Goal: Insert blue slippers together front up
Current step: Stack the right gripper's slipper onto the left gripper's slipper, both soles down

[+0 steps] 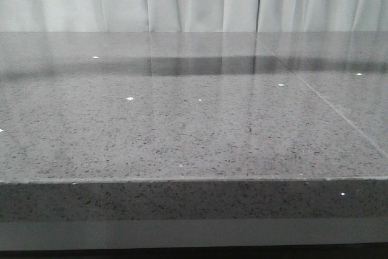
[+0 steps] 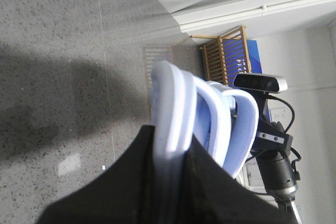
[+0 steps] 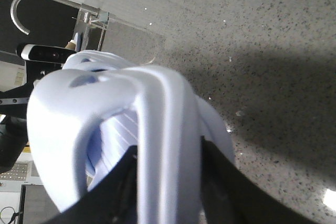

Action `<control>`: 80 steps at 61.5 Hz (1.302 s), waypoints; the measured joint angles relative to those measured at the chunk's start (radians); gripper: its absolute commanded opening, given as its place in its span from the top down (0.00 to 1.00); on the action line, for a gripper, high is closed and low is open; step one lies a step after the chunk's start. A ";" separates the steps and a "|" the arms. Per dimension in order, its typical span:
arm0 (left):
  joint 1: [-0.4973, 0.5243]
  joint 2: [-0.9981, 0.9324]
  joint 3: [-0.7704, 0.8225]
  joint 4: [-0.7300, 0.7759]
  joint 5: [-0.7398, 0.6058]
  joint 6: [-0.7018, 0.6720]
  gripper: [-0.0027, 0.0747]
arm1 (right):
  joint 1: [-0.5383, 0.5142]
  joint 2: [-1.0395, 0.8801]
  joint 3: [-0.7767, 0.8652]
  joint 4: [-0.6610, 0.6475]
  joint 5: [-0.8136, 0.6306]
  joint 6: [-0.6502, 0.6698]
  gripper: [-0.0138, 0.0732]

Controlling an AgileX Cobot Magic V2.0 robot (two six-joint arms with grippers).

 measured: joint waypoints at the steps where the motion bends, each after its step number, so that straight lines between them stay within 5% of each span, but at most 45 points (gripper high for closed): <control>1: 0.000 0.000 0.000 0.000 0.002 0.000 0.99 | -0.005 -0.003 0.000 -0.004 0.000 -0.001 0.50; 23: 0.000 0.000 0.000 0.009 0.005 0.001 0.99 | -0.109 -0.030 -0.002 -0.118 0.006 0.041 0.40; 50: 0.000 0.000 0.000 0.191 0.015 0.005 0.99 | -0.122 -0.161 -0.148 -0.509 0.027 0.099 0.40; 80: 0.000 0.000 0.039 0.299 0.001 0.007 0.99 | -0.122 -0.214 -0.172 -0.605 0.037 0.119 0.40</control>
